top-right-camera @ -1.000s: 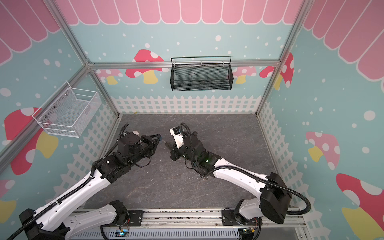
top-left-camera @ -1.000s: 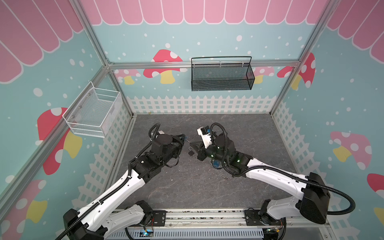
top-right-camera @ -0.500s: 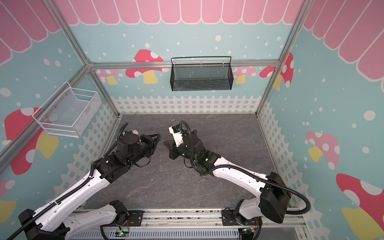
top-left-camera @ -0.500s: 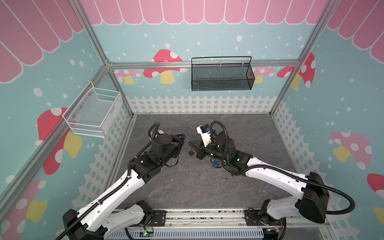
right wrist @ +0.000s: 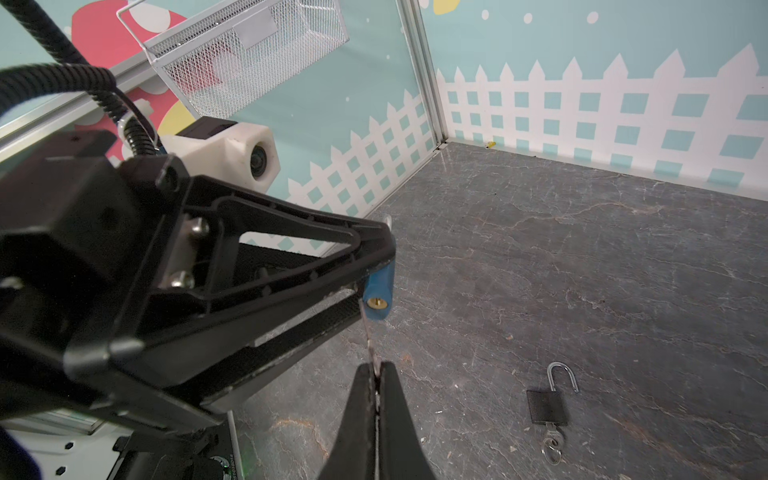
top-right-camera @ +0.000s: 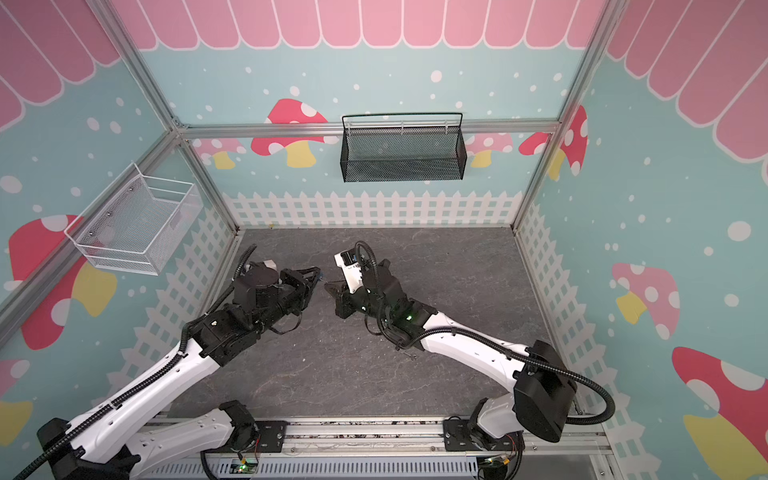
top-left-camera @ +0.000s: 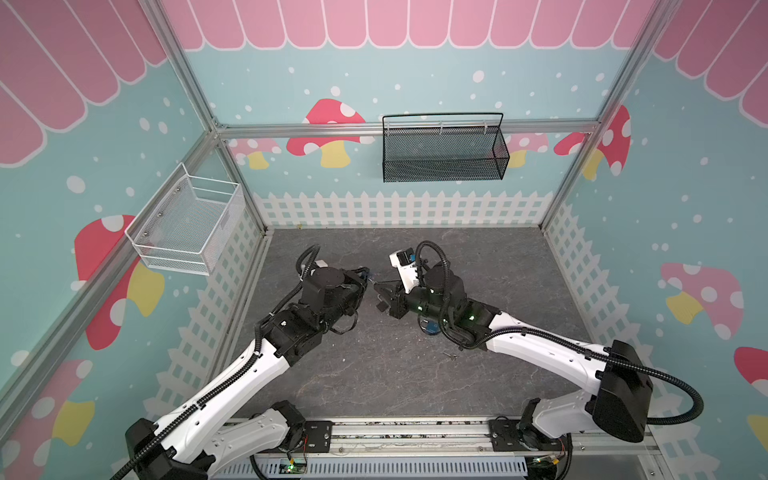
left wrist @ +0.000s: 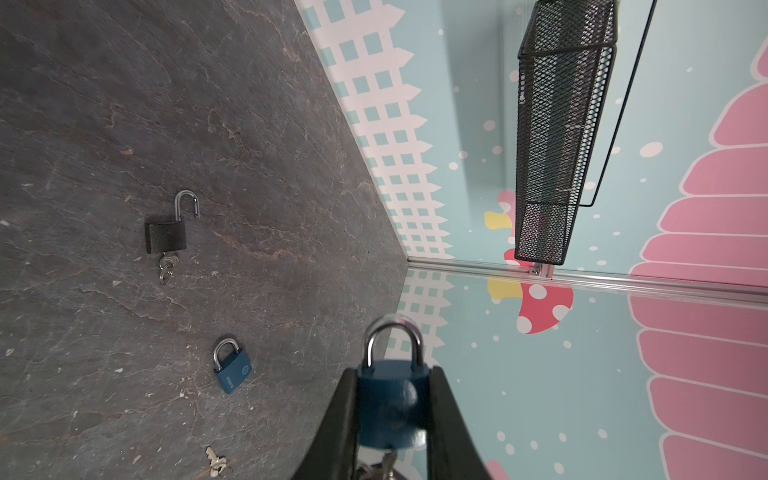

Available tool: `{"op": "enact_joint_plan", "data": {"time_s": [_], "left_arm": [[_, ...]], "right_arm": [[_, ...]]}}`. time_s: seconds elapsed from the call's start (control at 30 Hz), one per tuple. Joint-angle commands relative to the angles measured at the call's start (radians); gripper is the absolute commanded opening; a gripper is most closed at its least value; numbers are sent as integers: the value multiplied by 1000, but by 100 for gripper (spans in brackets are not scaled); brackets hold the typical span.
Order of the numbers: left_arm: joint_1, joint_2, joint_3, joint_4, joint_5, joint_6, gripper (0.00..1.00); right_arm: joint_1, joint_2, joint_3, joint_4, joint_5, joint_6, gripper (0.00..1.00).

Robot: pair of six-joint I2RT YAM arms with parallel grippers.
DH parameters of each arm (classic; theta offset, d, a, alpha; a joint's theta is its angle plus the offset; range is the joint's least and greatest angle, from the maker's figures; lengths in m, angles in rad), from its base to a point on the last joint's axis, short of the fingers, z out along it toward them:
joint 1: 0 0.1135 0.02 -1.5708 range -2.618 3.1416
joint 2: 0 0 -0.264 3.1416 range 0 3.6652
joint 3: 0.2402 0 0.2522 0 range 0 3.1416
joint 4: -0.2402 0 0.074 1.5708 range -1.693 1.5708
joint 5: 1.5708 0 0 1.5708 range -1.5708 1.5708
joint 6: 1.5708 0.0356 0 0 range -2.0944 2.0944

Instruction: Unlock with the key

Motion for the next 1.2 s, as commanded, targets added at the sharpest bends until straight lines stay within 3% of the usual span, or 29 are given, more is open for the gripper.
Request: {"op": "enact_joint_plan", "data": {"time_s": [0.0, 1.17], "left_arm": [[3, -22, 19, 13, -18, 9, 0], [3, -31, -7, 36, -10, 12, 0]], "right_arm": [[-2, -15, 12, 5, 33, 5, 0], [-14, 9, 41, 3, -4, 43, 0]]}}
